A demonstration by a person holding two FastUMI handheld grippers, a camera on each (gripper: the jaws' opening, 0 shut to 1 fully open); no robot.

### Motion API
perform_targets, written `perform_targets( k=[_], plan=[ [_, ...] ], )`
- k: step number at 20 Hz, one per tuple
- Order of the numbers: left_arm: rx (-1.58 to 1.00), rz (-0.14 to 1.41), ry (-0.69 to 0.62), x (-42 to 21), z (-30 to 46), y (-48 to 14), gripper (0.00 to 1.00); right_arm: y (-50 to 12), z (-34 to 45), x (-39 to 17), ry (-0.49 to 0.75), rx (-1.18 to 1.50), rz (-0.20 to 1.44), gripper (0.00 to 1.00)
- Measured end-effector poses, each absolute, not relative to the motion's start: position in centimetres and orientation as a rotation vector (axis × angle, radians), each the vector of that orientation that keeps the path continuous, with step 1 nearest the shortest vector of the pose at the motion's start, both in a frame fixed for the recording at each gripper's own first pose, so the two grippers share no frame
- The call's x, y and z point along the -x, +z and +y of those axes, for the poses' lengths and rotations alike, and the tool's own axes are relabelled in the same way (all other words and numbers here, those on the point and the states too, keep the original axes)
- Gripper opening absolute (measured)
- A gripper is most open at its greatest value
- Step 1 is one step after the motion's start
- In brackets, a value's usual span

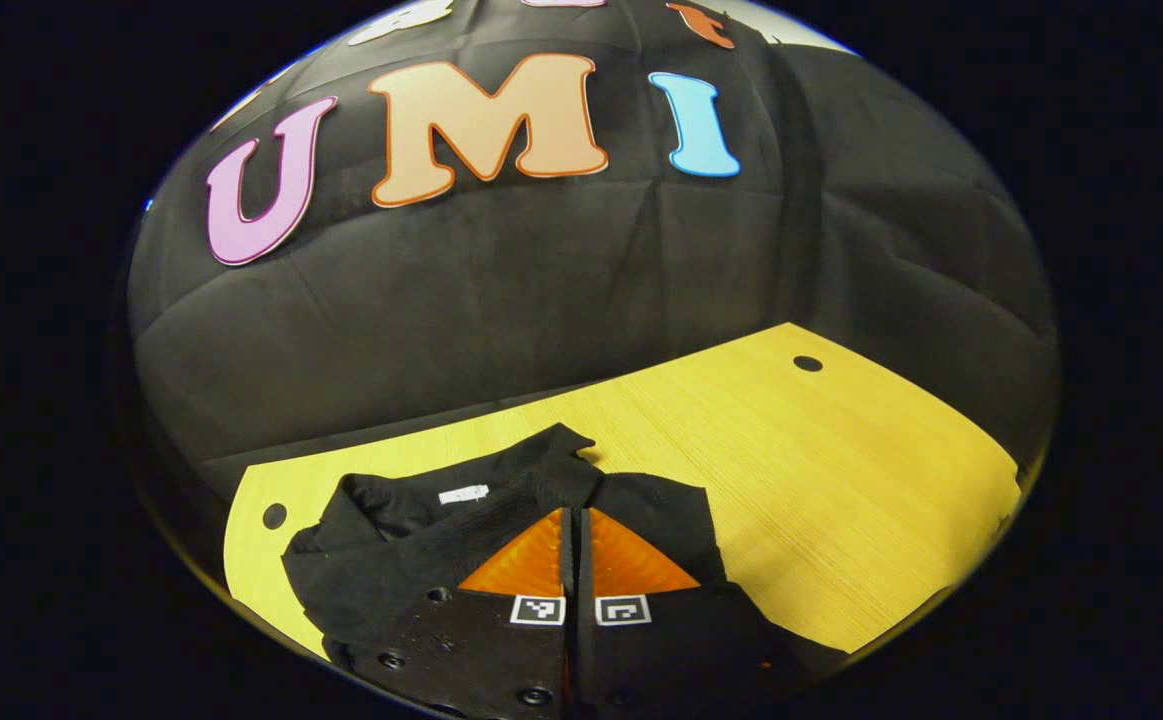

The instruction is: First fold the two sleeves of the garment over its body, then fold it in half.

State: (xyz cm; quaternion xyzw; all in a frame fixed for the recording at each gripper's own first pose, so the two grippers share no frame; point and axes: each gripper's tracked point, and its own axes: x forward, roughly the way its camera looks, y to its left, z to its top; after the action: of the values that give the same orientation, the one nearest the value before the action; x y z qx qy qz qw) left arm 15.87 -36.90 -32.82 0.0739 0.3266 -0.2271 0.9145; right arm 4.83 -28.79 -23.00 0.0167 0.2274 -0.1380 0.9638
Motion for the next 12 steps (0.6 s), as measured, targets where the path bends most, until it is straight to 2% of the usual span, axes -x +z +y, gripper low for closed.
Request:
perform_targets(
  k=[2, 4, 7, 9, 12],
  plan=[
    [-0.157, 0.675, -0.473, -15.8, -37.6, -32.9, 0.00, -23.4, -28.7, -5.1, -0.272, -0.033, 0.474, 1.00],
    [-0.092, 0.678, -0.537, -14.4, -39.9, -32.3, 0.01, -23.8, -28.2, -5.6, -0.255, -0.035, 0.480, 1.00],
    [-0.013, 0.619, -0.554, -13.4, -41.5, -28.7, 0.91, -24.0, -27.0, -6.0, -0.213, -0.040, 0.484, 0.99],
    [-0.007, 0.583, -0.535, -13.2, -40.8, -26.9, 0.94, -23.9, -26.0, -6.3, -0.173, -0.042, 0.489, 1.00],
    [0.000, 0.527, -0.482, -12.6, -38.1, -23.7, 0.94, -23.9, -24.5, -6.9, -0.106, -0.050, 0.492, 0.99]
  ],
)
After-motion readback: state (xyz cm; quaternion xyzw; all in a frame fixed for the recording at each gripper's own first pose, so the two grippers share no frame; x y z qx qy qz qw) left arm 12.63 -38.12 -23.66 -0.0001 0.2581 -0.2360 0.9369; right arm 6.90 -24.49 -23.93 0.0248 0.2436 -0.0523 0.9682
